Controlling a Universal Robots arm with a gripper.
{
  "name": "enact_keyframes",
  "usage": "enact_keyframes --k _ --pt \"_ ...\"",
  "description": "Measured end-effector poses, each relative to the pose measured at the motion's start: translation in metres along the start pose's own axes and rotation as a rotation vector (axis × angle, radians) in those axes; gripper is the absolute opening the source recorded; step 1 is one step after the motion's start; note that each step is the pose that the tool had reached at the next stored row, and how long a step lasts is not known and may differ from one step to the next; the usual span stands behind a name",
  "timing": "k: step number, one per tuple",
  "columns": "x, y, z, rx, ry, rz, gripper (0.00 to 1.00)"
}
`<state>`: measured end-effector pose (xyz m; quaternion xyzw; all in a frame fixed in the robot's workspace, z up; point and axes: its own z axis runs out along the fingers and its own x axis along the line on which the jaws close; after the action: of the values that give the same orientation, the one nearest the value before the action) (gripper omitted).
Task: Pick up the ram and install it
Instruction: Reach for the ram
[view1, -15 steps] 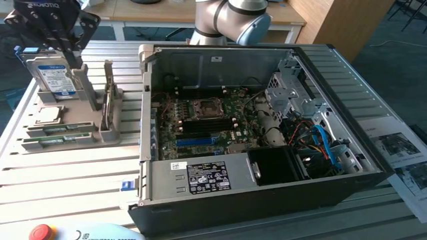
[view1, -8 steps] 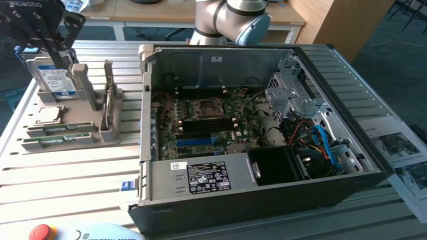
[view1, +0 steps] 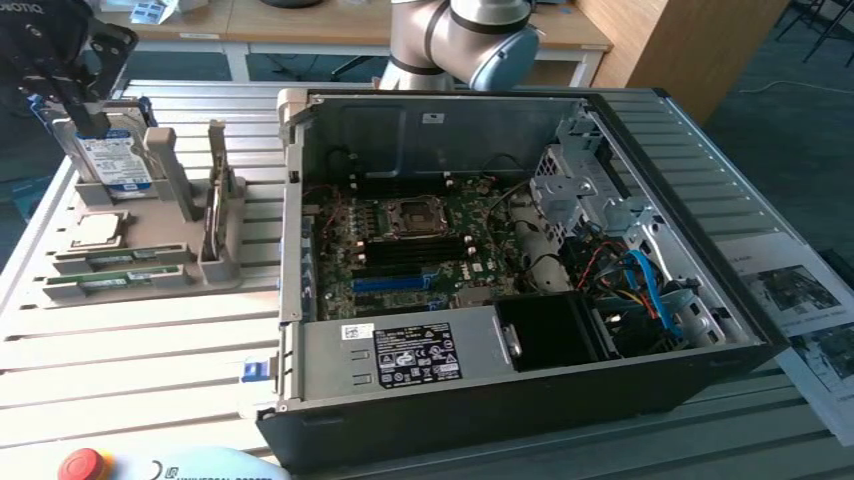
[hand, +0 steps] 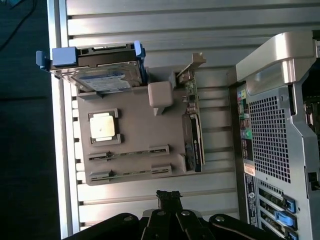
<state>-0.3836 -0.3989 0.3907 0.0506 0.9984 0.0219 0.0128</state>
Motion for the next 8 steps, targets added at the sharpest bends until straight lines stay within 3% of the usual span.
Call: enact_keyframes --k 8 --pt "0.024 -0.0025 -0.0002 -0.0001 -0.0001 0.001 0.11"
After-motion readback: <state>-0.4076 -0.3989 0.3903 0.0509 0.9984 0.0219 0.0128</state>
